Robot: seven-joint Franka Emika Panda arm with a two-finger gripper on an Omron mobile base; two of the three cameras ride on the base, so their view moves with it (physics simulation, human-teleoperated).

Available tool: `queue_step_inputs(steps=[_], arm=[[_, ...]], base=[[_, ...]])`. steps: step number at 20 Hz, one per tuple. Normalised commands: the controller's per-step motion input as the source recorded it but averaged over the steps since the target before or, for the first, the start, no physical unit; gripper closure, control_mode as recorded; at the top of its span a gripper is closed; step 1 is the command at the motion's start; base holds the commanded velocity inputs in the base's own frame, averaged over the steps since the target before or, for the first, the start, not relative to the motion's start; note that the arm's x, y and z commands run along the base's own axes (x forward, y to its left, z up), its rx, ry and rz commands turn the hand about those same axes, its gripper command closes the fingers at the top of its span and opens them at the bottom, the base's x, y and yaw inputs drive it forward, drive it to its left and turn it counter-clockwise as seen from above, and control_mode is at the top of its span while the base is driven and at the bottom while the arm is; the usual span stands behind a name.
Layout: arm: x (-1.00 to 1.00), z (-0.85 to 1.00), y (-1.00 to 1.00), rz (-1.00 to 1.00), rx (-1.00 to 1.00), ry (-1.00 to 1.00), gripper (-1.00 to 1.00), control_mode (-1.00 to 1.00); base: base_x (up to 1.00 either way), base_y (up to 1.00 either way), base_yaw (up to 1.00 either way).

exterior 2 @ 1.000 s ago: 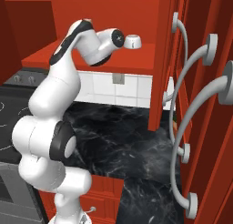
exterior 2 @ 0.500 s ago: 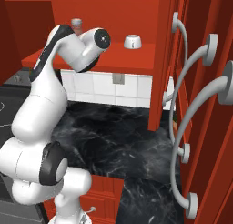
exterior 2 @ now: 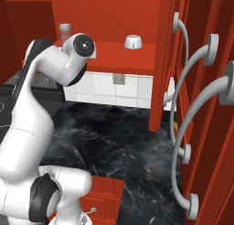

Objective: Take the cinnamon bottle from the cabinet and place it on the dining table, next to the plate with the cupcake. Then take the chocolate from the dining counter and place it on the cupcake plate.

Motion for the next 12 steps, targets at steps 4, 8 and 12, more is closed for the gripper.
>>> queue_step_inputs(steps=[4,8,12], arm=[[-0.65,0.0,0.0,0.0,0.02,0.12,1.0,-1.0],[-0.66,0.0,0.01,-0.03,0.01,0.07,1.0,-1.0],[-0.3,0.0,-0.01,-0.01,0.01,0.05,1.0,-1.0]], base=[[0.0,0.0,0.0],[0.0,0.0,0.0],[0.0,0.0,0.0]])
